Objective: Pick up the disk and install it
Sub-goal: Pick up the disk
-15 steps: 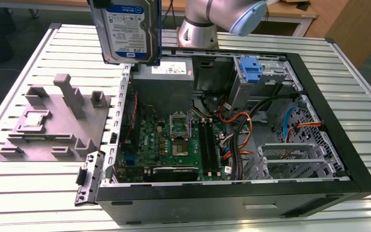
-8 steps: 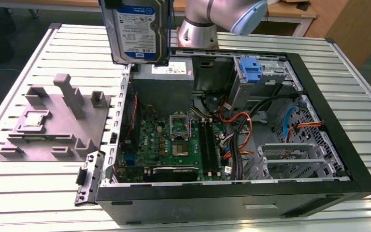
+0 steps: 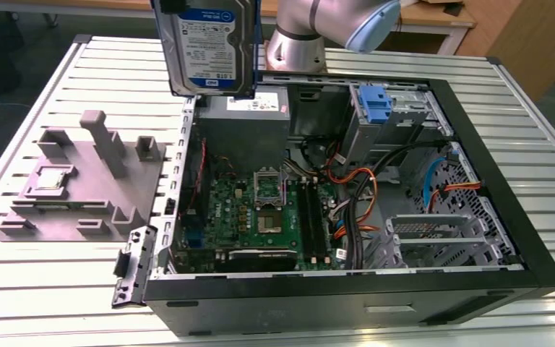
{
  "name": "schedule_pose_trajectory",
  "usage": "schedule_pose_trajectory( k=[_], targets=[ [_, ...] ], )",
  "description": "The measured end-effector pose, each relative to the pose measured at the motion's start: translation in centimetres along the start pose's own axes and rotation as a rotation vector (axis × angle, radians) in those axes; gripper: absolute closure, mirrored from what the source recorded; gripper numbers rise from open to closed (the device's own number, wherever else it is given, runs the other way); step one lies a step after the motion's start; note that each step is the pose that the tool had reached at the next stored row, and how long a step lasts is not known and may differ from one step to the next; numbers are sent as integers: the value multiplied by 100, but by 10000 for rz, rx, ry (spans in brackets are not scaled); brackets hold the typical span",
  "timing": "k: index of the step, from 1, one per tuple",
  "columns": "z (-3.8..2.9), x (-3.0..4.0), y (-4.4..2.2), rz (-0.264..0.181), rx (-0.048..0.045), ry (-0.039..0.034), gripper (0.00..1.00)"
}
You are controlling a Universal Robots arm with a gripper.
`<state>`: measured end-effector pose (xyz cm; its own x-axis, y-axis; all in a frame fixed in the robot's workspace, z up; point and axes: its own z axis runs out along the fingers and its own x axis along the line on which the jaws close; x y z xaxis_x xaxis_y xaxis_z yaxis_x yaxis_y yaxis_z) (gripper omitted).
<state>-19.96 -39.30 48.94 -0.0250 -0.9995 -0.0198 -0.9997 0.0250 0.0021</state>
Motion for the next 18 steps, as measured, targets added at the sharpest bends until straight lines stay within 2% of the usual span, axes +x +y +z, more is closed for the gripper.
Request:
schedule_pose_trajectory(
  k=[10,12,13,18],
  targets=[
    [0,-1,-48,0,0,0,64],
    [0,-2,-63,0,0,0,64],
    [0,-3,-106,0,0,0,64],
    [0,-3,-129,0,-1,0,64]
  ],
)
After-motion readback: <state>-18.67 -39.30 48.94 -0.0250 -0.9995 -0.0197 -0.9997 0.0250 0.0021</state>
